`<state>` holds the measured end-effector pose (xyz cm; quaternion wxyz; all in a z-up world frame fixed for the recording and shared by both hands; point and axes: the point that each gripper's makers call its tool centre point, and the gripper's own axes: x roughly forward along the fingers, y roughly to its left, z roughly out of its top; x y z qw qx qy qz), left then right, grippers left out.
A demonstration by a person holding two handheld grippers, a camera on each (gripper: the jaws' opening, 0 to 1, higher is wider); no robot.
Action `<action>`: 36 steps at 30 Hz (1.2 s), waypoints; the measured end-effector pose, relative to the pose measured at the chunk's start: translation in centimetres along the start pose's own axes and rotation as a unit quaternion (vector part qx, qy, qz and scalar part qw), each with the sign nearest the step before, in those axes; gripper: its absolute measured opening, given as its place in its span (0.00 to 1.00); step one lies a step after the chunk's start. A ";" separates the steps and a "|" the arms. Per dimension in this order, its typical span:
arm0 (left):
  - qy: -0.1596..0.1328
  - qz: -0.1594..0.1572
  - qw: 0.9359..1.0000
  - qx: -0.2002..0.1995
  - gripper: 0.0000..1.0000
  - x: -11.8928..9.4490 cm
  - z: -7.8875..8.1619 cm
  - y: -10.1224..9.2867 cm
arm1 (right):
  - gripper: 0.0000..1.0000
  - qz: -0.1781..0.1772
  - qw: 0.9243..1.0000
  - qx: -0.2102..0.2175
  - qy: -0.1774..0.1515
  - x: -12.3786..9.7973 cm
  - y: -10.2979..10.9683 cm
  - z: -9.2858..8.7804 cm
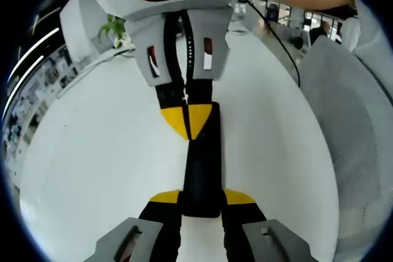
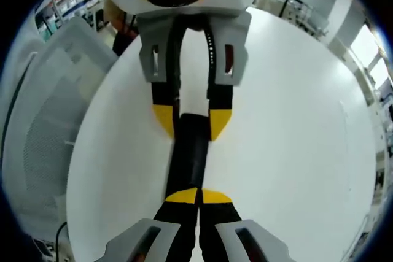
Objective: Press the specified remote control buttons in sequence, fully releasing each button before pressing the next.
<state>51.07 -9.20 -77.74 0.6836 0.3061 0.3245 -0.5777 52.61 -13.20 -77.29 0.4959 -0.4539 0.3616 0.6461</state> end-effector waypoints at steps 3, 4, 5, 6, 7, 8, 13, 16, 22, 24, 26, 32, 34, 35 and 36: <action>-0.001 0.000 1.000 0.000 0.24 0.0 0.0 0.0 | 0.00 0.001 1.000 0.000 0.000 0.1 0.0 0.0; -0.001 0.000 1.000 0.000 0.24 0.0 0.0 0.0 | 0.00 0.002 1.000 0.000 0.000 0.1 0.0 0.0; -0.001 0.000 1.000 0.000 0.24 0.0 0.0 0.0 | 0.00 0.002 1.000 -0.001 0.000 0.1 -0.1 0.0; -0.001 0.000 1.000 0.000 0.24 0.0 0.0 0.0 | 0.00 0.002 1.000 -0.001 0.000 0.1 -0.1 0.0; 0.000 0.000 1.000 0.000 0.24 0.0 0.0 0.0 | 0.00 0.003 1.000 -0.001 0.000 0.1 0.0 0.0; 0.000 0.000 1.000 0.000 0.24 0.0 0.0 0.0 | 0.00 0.004 1.000 -0.001 0.000 0.1 -0.1 0.0; 0.000 0.000 1.000 -0.001 0.24 0.0 0.0 0.0 | 0.00 0.008 1.000 -0.001 0.000 0.1 -0.1 0.0; 0.001 0.000 1.000 -0.002 0.24 0.0 0.0 0.0 | 0.00 0.009 1.000 -0.004 0.004 0.2 -0.1 0.0; 0.002 0.002 1.000 -0.002 0.24 0.1 0.0 0.0 | 0.00 0.009 1.000 -0.008 0.011 0.3 -0.1 -0.1; 0.003 0.004 1.000 0.000 0.24 0.1 0.0 0.0 | 0.00 0.009 1.000 -0.008 0.012 0.3 -0.1 -0.2; 0.004 0.006 1.000 0.001 0.24 0.1 0.0 0.0 | 0.00 0.009 1.000 -0.008 0.012 0.3 -0.1 -0.2; 0.008 0.009 1.000 -0.001 0.23 0.1 0.0 0.0 | 0.00 0.007 1.000 -0.015 0.020 0.5 -0.1 -0.1; 0.009 0.010 1.000 -0.002 0.23 0.1 0.0 0.0 | 0.00 0.007 1.000 -0.016 0.021 0.5 -0.1 -0.2; 0.008 0.010 1.000 -0.002 0.23 0.1 0.0 0.0 | 0.00 0.008 1.000 -0.015 0.020 0.5 -0.1 -0.2; 0.008 0.010 1.000 -0.003 0.23 0.1 0.0 0.0 | 0.00 0.008 1.000 -0.014 0.020 0.5 -0.1 -0.2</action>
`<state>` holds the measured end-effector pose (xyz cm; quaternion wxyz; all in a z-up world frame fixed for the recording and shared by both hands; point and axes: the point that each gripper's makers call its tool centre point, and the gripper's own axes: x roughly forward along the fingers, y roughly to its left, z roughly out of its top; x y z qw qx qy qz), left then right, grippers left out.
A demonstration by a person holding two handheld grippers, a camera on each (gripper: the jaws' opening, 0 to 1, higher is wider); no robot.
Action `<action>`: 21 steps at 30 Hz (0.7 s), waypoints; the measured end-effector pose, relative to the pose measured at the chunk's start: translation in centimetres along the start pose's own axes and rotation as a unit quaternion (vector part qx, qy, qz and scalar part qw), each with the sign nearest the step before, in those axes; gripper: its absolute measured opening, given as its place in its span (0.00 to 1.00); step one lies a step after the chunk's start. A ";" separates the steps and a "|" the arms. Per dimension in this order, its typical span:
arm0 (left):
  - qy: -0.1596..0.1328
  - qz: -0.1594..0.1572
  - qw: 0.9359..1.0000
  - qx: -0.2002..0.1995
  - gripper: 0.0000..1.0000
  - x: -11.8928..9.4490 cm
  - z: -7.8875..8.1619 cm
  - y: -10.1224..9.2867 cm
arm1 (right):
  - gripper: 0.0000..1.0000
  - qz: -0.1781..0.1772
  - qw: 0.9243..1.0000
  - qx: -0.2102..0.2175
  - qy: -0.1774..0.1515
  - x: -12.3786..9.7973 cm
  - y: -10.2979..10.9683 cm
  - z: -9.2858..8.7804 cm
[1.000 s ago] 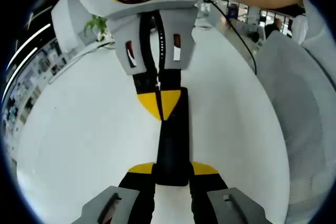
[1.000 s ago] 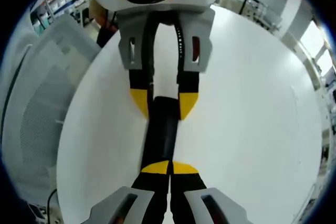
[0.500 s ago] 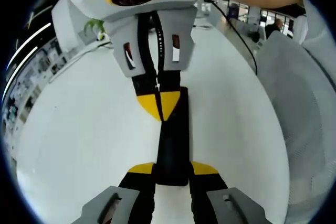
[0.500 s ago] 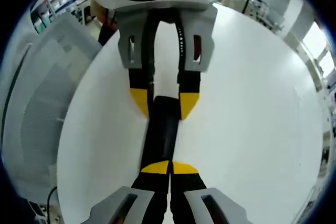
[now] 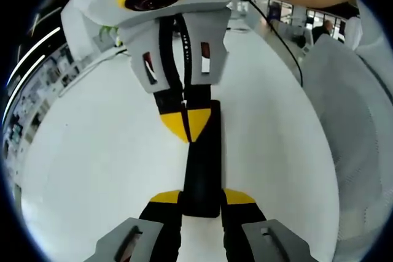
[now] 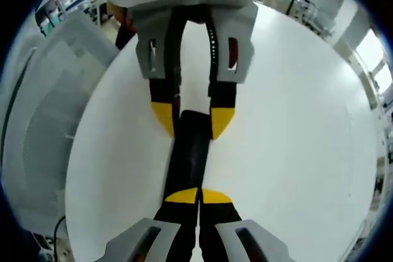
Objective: Press the specified remote control buttons in sequence, fully releasing each button before pressing the next.
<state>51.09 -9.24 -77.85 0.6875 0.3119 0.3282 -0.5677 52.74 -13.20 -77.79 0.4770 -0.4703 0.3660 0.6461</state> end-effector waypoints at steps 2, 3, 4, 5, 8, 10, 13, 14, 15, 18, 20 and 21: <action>0.000 0.000 1.000 0.000 0.23 0.0 0.0 0.0 | 0.00 0.001 1.000 0.004 -0.002 0.0 0.0 0.0; 0.000 0.000 1.000 0.000 0.23 0.0 0.0 0.0 | 0.00 0.002 1.000 0.005 -0.004 0.0 0.0 0.0; 0.001 0.000 1.000 0.000 0.23 0.0 0.0 0.0 | 0.00 0.002 1.000 0.005 -0.004 0.0 0.1 0.0; 0.001 0.000 1.000 0.000 0.23 0.0 0.0 0.0 | 0.00 0.002 1.000 0.007 -0.005 0.0 0.1 0.0; 0.000 0.000 1.000 -0.001 0.23 0.0 0.0 0.0 | 0.00 0.002 1.000 0.005 -0.003 0.0 0.1 0.0; 0.000 0.000 1.000 -0.002 0.23 0.0 0.0 0.0 | 0.00 0.001 1.000 0.002 0.003 0.0 0.1 0.0; 0.001 0.001 1.000 -0.004 0.23 0.0 0.0 -0.1 | 0.00 0.002 1.000 -0.006 0.013 0.2 0.2 -0.1; 0.000 0.002 1.000 -0.004 0.23 -0.1 0.0 -0.1 | 0.00 0.000 1.000 -0.014 0.017 0.2 0.3 0.0; 0.000 0.003 1.000 -0.004 0.23 -0.1 0.0 -0.1 | 0.00 -0.001 1.000 -0.016 0.018 0.2 0.3 0.0; 0.000 0.005 1.000 -0.005 0.23 -0.1 0.0 -0.1 | 0.00 -0.002 1.000 -0.014 0.019 0.1 0.2 -0.1; 0.000 0.006 1.000 -0.006 0.23 -0.1 0.0 -0.1 | 0.00 -0.003 1.000 -0.015 0.017 0.1 0.2 -0.1; -0.001 0.006 1.000 -0.007 0.23 -0.1 0.0 -0.1 | 0.00 -0.004 1.000 -0.016 0.017 0.1 0.2 -0.1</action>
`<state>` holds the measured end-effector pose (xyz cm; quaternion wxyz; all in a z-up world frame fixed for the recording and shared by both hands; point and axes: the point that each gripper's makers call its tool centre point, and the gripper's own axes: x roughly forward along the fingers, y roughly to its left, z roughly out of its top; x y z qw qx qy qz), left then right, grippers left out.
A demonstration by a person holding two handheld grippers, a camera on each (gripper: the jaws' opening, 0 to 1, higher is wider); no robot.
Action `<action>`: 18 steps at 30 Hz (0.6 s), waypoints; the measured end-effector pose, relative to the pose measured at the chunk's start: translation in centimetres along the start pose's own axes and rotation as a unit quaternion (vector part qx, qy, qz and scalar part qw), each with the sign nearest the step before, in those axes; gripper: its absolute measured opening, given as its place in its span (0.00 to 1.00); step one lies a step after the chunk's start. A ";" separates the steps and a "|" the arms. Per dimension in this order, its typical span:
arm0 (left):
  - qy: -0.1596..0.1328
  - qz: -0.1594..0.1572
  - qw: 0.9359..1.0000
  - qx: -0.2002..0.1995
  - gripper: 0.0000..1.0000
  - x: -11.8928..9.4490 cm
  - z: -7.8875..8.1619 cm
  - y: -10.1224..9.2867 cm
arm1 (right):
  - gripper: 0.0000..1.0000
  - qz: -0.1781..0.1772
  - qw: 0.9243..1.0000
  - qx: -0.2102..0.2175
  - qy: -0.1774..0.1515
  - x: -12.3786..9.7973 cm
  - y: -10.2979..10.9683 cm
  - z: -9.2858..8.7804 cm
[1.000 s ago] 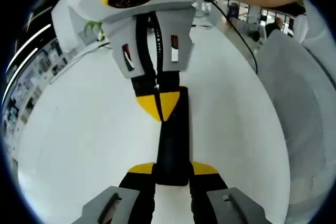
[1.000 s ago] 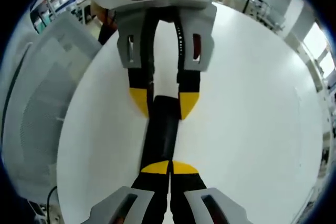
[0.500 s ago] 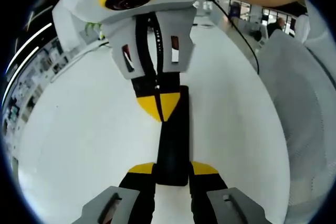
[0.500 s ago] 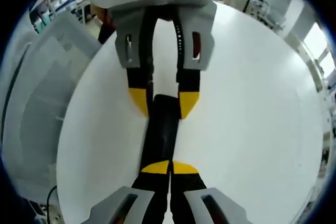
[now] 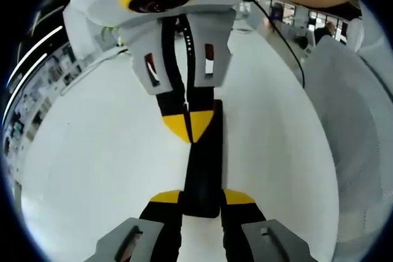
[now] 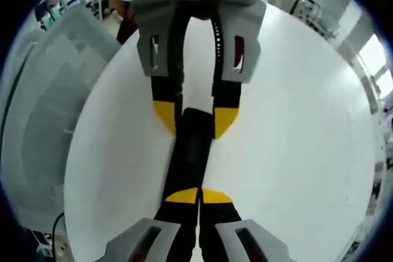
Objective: Press the specified remote control buttons in sequence, fully releasing each button before pressing the next.
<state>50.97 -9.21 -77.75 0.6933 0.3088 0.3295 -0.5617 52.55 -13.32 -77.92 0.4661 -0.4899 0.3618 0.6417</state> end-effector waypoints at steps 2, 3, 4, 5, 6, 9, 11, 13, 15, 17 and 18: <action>-0.002 0.000 1.000 -0.001 0.23 0.0 0.0 0.0 | 0.00 -0.002 1.000 -0.001 -0.002 0.0 0.0 0.0; -0.004 0.000 1.000 -0.002 0.23 0.0 0.0 0.0 | 0.00 -0.003 1.000 0.001 -0.005 0.0 0.0 0.0; -0.006 -0.001 1.000 -0.002 0.23 0.0 0.0 0.0 | 0.00 -0.004 1.000 0.002 -0.007 0.0 0.0 0.0; -0.008 -0.001 1.000 -0.003 0.23 0.0 0.0 0.0 | 0.00 -0.007 1.000 0.004 -0.009 0.0 -0.1 0.0; -0.010 -0.002 1.000 -0.003 0.23 -0.1 0.0 0.0 | 0.00 -0.007 1.000 0.005 -0.011 0.0 -0.1 0.0; -0.014 -0.004 1.000 -0.007 0.23 0.0 0.0 0.0 | 0.00 -0.011 1.000 0.002 -0.013 0.0 0.0 0.1; -0.014 -0.006 1.000 -0.007 0.23 -0.1 0.0 0.0 | 0.00 -0.014 1.000 0.002 -0.012 -0.1 0.0 0.0; -0.014 -0.006 1.000 -0.007 0.23 0.0 0.0 0.0 | 0.00 -0.018 1.000 -0.001 -0.015 -0.1 -0.1 0.1; -0.014 -0.006 1.000 -0.008 0.23 0.0 0.0 0.0 | 0.00 -0.025 0.999 0.006 -0.021 -0.2 -0.2 0.1; -0.013 -0.006 1.000 -0.008 0.23 0.0 0.0 0.0 | 0.00 -0.031 0.999 0.013 -0.028 -0.7 -0.3 0.2; -0.013 -0.006 1.000 -0.007 0.23 0.0 0.0 0.0 | 0.00 -0.033 0.999 0.016 -0.035 -1.0 -0.3 0.3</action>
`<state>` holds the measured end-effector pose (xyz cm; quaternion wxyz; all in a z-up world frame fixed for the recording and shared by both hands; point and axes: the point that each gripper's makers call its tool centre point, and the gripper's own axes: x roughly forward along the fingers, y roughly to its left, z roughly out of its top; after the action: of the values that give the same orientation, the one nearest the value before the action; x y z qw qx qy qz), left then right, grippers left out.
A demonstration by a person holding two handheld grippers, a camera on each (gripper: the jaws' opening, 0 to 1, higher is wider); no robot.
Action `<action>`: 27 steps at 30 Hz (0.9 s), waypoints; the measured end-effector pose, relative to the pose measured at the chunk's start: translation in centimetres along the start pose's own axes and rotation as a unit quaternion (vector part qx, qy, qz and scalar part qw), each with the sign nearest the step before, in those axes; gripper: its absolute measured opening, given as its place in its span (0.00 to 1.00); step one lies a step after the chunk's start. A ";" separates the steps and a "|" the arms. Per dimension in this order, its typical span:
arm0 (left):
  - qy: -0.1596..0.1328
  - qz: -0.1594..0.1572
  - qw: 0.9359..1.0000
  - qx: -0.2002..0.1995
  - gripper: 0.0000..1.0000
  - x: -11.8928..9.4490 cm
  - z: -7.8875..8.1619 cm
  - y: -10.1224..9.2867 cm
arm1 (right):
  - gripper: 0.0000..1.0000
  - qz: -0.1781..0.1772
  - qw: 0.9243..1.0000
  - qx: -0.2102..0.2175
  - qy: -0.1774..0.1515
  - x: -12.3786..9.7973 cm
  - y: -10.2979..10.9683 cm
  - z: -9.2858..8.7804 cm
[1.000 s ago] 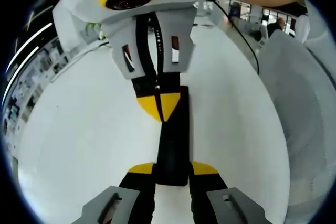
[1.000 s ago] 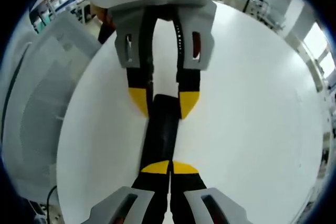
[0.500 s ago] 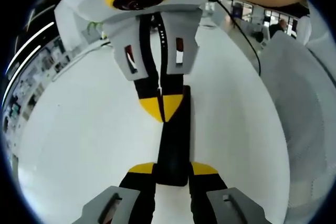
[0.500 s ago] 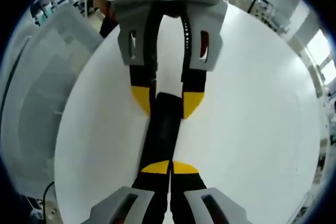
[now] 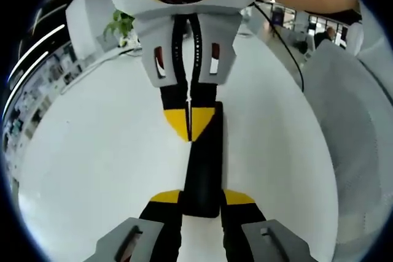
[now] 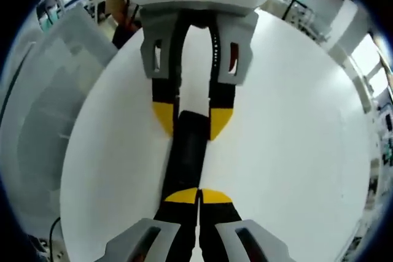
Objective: Press the specified remote control buttons in sequence, fully releasing each button before pressing the next.
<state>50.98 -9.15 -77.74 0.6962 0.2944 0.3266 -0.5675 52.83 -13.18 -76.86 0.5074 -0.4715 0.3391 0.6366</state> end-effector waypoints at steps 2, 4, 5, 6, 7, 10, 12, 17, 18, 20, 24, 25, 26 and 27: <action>0.001 0.000 1.000 0.000 0.23 0.0 0.0 0.0 | 0.00 -0.005 1.000 0.005 -0.005 -0.6 -0.1 0.1; 0.002 0.000 1.000 0.000 0.23 0.0 0.0 0.0 | 0.00 -0.010 1.000 0.005 -0.005 -0.9 -0.2 0.0; 0.003 0.000 1.000 0.000 0.23 0.0 0.0 0.0 | 0.00 -0.012 1.000 0.005 -0.005 -1.1 -0.1 -0.1; 0.003 -0.001 1.000 0.000 0.23 0.0 -0.1 0.0 | 0.00 -0.014 1.000 0.006 -0.004 -1.3 0.0 -0.1; 0.004 -0.001 1.000 0.000 0.23 0.0 0.0 0.0 | 0.00 -0.015 1.000 0.006 -0.005 -1.4 0.0 -0.1; 0.005 -0.002 1.000 0.001 0.23 0.0 -0.1 0.0 | 0.00 -0.017 1.000 0.009 -0.006 -1.6 0.1 -0.2; 0.006 -0.002 1.000 0.001 0.23 0.0 -0.1 0.1 | 0.00 -0.017 1.000 0.009 -0.004 -1.7 0.2 -0.2; 0.005 -0.001 1.000 0.000 0.23 0.0 -0.1 0.1 | 0.00 -0.012 1.000 0.008 -0.001 -1.6 0.6 -0.2; 0.005 -0.001 1.000 0.000 0.23 0.0 -0.1 0.1 | 0.00 -0.012 1.000 0.008 -0.001 -1.6 0.6 -0.2; 0.005 -0.001 1.000 0.000 0.23 0.0 -0.1 0.1 | 0.00 -0.009 1.000 0.008 -0.001 -1.5 0.8 -0.2; 0.005 -0.002 1.000 0.000 0.23 0.0 -0.1 0.0 | 0.00 -0.006 1.000 0.006 0.001 -1.3 0.9 -0.2; 0.005 -0.002 1.000 0.000 0.23 0.0 -0.1 0.0 | 0.00 -0.006 1.000 0.006 0.001 -1.3 0.9 -0.1; 0.004 -0.002 1.000 0.000 0.23 0.0 -0.1 0.0 | 0.00 -0.004 1.000 0.007 0.001 -1.2 1.0 -0.1; 0.004 -0.002 1.000 0.000 0.23 0.0 -0.1 0.0 | 0.00 -0.004 1.000 0.006 0.001 -1.1 1.0 -0.1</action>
<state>51.00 -9.05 -77.76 0.6936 0.2962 0.3299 -0.5678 51.93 -13.91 -75.87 0.5122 -0.4704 0.3417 0.6321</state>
